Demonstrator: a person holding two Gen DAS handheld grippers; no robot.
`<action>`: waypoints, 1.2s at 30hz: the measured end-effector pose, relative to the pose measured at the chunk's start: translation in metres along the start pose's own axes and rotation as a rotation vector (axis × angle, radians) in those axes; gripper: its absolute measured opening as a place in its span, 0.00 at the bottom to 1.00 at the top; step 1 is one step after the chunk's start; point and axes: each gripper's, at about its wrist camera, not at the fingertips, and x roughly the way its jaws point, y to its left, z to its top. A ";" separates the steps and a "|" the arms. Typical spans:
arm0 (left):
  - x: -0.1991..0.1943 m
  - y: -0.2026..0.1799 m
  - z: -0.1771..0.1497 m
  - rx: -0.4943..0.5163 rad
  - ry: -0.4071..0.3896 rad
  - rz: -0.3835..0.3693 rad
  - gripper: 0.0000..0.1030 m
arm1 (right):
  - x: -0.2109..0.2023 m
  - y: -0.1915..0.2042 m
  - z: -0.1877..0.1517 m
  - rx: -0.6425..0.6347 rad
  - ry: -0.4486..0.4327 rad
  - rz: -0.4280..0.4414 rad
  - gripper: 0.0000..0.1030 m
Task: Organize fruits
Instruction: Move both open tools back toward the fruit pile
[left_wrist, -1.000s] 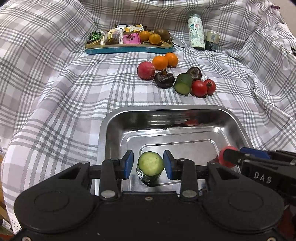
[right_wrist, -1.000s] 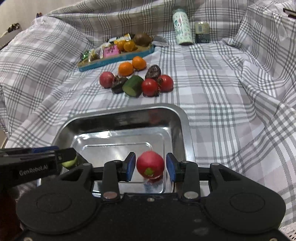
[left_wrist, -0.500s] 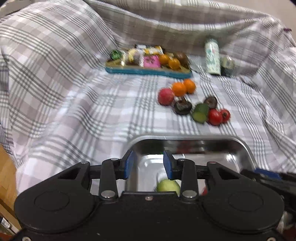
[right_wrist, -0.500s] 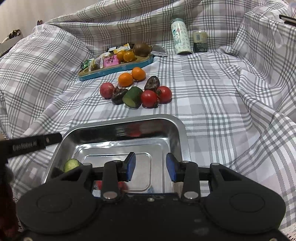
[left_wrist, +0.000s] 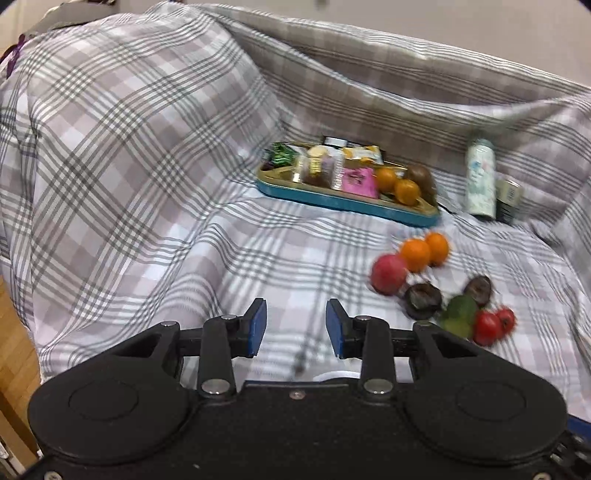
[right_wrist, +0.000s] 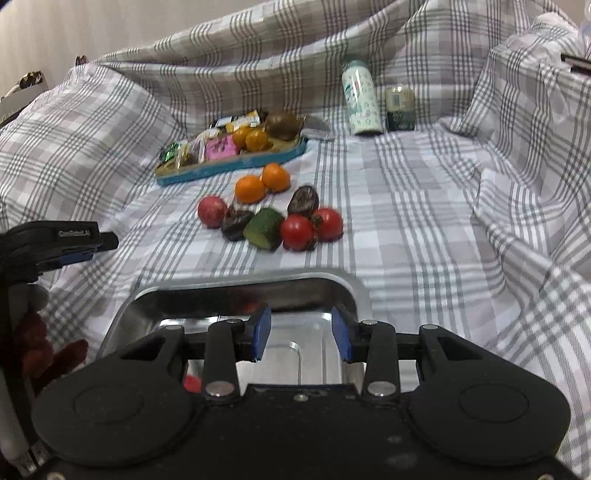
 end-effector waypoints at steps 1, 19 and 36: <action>0.005 0.001 0.002 -0.010 0.005 0.004 0.43 | 0.001 0.000 0.003 -0.004 -0.007 -0.002 0.38; 0.058 -0.008 0.004 0.007 0.149 -0.088 0.42 | 0.033 -0.008 0.030 -0.005 -0.047 -0.021 0.38; 0.046 -0.050 0.031 0.212 0.049 -0.088 0.43 | 0.057 -0.012 0.080 -0.059 -0.124 -0.024 0.38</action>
